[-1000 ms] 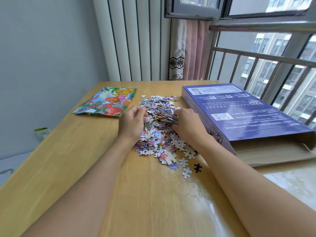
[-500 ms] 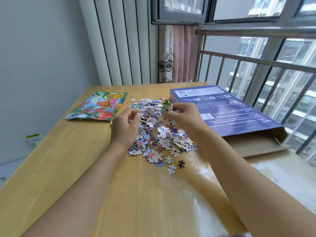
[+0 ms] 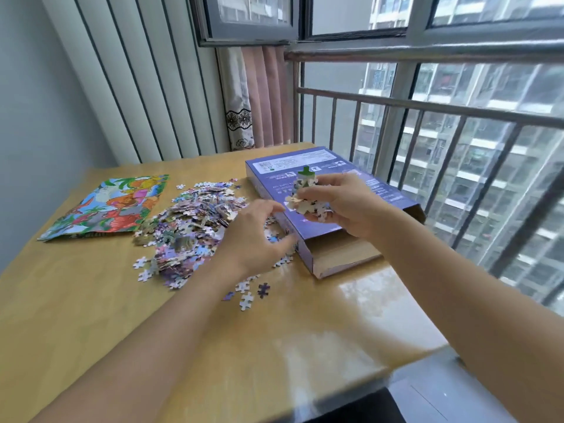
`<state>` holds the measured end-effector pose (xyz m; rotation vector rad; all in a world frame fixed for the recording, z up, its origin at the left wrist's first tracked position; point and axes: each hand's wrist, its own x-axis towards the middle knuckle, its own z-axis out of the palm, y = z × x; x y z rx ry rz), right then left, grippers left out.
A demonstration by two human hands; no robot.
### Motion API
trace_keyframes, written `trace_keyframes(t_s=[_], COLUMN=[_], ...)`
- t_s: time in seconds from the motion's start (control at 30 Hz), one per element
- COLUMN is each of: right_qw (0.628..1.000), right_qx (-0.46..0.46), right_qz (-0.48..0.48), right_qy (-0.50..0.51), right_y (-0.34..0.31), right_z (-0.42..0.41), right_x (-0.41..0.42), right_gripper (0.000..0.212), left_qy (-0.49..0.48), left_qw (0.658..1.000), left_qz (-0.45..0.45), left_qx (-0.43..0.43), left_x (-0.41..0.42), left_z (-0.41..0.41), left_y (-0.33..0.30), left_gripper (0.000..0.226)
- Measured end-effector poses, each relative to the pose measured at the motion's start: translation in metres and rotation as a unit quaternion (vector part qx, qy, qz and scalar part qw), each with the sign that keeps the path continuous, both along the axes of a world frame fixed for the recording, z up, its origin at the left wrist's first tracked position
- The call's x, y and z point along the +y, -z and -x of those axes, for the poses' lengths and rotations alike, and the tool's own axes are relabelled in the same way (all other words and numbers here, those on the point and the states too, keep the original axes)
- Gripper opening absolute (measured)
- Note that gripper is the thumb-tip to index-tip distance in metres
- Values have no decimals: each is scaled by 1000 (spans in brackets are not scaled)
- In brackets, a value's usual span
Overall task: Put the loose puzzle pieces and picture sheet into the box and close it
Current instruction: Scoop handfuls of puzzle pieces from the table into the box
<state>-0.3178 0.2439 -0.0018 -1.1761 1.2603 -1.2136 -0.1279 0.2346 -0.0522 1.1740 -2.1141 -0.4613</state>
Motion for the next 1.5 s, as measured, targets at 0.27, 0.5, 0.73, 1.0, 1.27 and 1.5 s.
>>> trace_keyframes(t_s=[0.27, 0.5, 0.73, 1.0, 1.27, 1.5], right_qw=[999, 999, 944, 710, 686, 700], right_qx=[-5, -3, 260, 611, 636, 626], right_qz=[-18, 3, 201, 340, 332, 330], right_qy=[45, 36, 24, -80, -120, -95], right_y=[9, 8, -40, -75, -78, -83], right_z=[61, 73, 74, 65, 65, 85], right_x=[18, 16, 5, 0, -1, -5], right_gripper=[10, 19, 10, 33, 43, 30], left_qy=[-86, -101, -94, -70, -72, -72], left_qw=[976, 978, 989, 995, 996, 996], left_qz=[46, 93, 66, 14, 0, 4], left_qx=[-196, -157, -90, -76, -59, -48], left_x=[11, -5, -27, -37, -42, -38], left_z=[84, 71, 54, 40, 35, 36], left_y=[3, -25, -104, -132, -134, -131], left_gripper=[40, 12, 17, 15, 15, 12])
